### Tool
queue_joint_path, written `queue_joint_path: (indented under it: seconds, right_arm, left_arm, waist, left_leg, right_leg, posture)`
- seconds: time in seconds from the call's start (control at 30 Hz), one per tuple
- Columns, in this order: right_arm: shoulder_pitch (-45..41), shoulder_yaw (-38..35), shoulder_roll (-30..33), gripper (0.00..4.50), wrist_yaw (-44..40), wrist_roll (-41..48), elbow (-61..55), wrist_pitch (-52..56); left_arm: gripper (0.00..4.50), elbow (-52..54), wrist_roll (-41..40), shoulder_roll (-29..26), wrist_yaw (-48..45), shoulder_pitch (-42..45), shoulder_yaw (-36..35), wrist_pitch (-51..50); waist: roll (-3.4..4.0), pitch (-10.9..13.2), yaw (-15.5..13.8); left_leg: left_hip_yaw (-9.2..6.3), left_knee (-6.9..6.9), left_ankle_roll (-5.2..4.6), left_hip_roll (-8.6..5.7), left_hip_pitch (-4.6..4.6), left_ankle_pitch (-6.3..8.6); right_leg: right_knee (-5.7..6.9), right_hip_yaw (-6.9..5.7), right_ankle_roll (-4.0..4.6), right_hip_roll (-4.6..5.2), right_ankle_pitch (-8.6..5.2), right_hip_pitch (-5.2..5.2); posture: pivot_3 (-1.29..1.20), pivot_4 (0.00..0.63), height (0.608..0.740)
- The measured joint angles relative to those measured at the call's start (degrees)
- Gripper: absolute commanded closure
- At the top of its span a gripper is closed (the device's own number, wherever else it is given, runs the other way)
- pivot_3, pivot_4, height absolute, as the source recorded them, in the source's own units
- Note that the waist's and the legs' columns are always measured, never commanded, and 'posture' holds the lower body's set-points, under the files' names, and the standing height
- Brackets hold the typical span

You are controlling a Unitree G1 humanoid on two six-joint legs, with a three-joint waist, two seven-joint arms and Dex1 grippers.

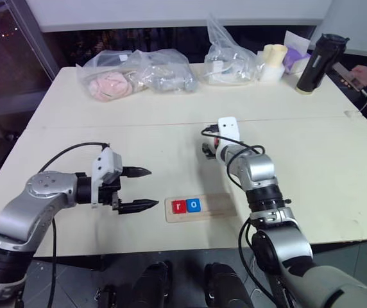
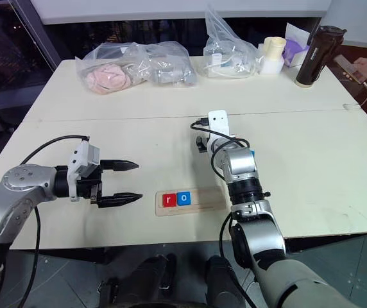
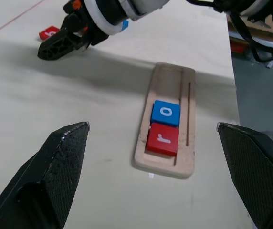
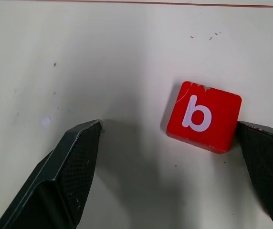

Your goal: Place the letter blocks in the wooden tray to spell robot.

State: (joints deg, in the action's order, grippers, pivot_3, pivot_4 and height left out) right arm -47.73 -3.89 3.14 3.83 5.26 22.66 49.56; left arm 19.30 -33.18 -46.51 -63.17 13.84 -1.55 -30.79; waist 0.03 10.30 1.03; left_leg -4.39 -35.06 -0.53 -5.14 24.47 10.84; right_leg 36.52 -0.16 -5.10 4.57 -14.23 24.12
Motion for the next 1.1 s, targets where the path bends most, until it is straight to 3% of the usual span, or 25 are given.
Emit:
queue_joint_path:
  seconds: [0.27,0.37,0.5,0.53,0.73,0.9,1.1]
  right_arm:
    - [-1.8,-1.4,-0.9,0.0,2.8,0.0,3.4,-1.4]
    - [-2.9,-1.9,-1.0,0.9,3.9,-0.2,6.0,-3.0]
    - [-4.7,-2.5,-1.1,3.01,5.4,-0.5,10.2,-5.6]
    - [-4.9,-2.5,-1.1,3.37,5.5,-0.5,10.6,-6.2]
    - [-3.2,-1.2,-0.3,3.35,4.1,-0.7,7.8,-4.8]
    - [6.9,2.4,5.0,3.35,-1.5,0.7,-16.1,10.5]
    - [12.4,-0.6,11.9,3.35,-7.2,5.9,-46.5,34.1]
  left_arm:
    - [0.01,0.0,0.1,0.6,1.1,0.0,0.2,0.1]
    - [0.0,0.0,0.2,0.6,1.4,0.0,0.3,0.1]
    - [0.0,0.0,0.2,1.4,2.0,0.0,0.6,0.2]
    - [0.0,0.0,0.2,1.6,2.1,0.0,0.6,0.2]
    - [0.0,0.0,0.2,1.8,2.4,0.0,0.8,0.2]
    - [0.0,0.1,0.2,2.2,2.3,-0.1,1.3,0.2]
    - [0.0,0.1,0.3,2.2,1.1,-0.1,2.2,0.6]
  waist:
    - [0.0,0.0,0.0]
    - [0.0,0.0,0.0]
    - [0.0,0.0,0.1]
    - [-0.01,0.0,0.1]
    - [-0.01,0.0,0.0]
    - [0.01,0.0,-0.4]
    - [0.01,0.0,-0.1]
  left_leg:
    - [0.0,-0.04,0.07,0.0,-0.06,-0.06]
    - [0.0,-0.05,0.1,0.0,-0.09,-0.09]
    - [0.0,-0.06,0.13,0.0,-0.12,-0.11]
    - [0.0,-0.06,0.13,0.01,-0.14,-0.12]
    - [-0.01,-0.06,0.15,0.01,-0.15,-0.14]
    - [-0.03,-0.03,0.14,-0.01,0.04,-0.13]
    - [-0.05,-0.02,0.14,0.06,0.05,-0.13]
  right_leg:
    - [0.2,0.0,0.02,0.01,-0.01,0.01]
    - [0.27,0.0,0.07,0.01,-0.02,0.0]
    - [0.43,0.01,0.2,0.01,-0.08,0.04]
    - [0.47,0.02,0.19,0.0,-0.08,0.05]
    - [0.52,0.01,0.21,0.0,-0.09,0.05]
    - [0.48,0.01,0.16,0.04,-0.08,0.24]
    - [0.54,-0.01,0.37,0.02,-0.22,0.31]
  posture:
    - [0.0,0.15,0.738]
    - [0.0,0.15,0.738]
    - [0.0,0.15,0.738]
    - [0.0,0.15,0.738]
    - [0.0,0.15,0.738]
    - [0.0,0.15,0.738]
    - [0.0,0.15,0.738]
